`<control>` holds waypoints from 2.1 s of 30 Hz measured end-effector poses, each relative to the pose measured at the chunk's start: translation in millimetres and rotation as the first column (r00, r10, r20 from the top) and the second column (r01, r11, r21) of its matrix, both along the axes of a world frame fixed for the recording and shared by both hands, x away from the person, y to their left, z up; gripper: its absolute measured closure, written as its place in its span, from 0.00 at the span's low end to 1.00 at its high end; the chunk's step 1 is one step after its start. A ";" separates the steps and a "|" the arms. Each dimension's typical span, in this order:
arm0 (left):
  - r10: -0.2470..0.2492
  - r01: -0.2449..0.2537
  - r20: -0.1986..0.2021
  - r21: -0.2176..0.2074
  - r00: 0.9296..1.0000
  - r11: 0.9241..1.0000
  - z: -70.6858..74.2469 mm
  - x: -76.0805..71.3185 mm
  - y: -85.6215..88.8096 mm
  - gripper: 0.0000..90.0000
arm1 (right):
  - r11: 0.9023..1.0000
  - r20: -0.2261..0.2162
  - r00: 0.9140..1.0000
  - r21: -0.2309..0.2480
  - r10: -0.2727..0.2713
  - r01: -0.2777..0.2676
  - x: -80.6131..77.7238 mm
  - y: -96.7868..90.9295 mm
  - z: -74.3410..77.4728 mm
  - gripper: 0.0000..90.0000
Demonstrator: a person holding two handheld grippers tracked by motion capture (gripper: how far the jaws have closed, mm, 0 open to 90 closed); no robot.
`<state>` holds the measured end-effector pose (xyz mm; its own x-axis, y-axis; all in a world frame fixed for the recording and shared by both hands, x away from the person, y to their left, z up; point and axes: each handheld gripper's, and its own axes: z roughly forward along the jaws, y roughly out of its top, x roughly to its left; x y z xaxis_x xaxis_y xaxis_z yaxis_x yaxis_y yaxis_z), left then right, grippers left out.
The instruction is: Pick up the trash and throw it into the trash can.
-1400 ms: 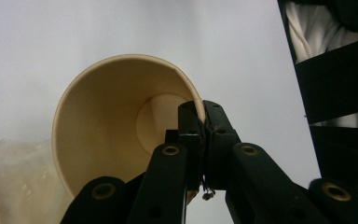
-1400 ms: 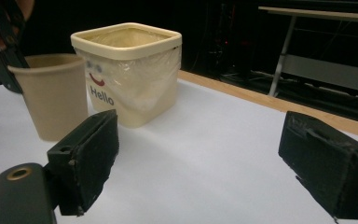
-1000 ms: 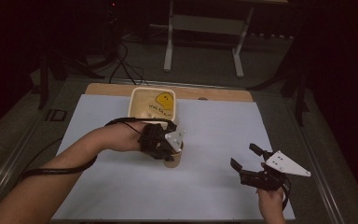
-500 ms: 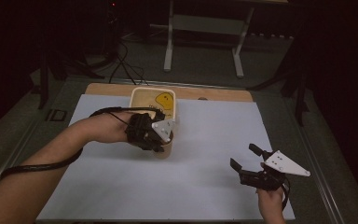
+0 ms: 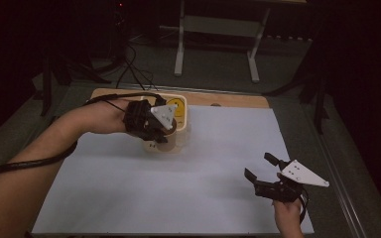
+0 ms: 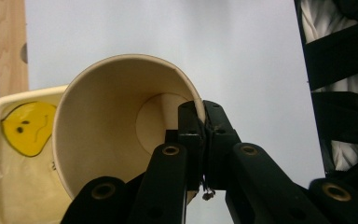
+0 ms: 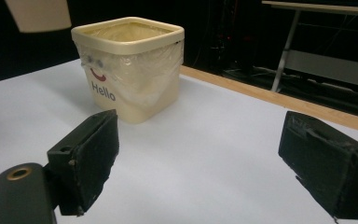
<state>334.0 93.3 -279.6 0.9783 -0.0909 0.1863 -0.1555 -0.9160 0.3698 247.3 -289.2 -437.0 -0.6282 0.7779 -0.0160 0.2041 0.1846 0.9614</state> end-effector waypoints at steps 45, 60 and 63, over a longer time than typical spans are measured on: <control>0.071 -0.071 0.061 0.013 0.996 0.997 37.1 80.2 9.9 0.98 | 1.000 -0.025 1.000 -0.008 0.017 -0.017 2.1 2.6 -3.9 0.13; 0.131 -0.132 0.068 0.014 0.989 0.991 42.8 105.7 11.3 0.98 | 1.000 -0.027 0.999 -0.009 0.023 -0.024 2.5 3.0 -4.5 0.14; 0.136 -0.137 0.068 0.012 0.988 0.990 47.7 108.3 11.0 0.98 | 1.000 -0.030 0.999 -0.010 0.024 -0.024 3.2 3.2 -5.3 0.14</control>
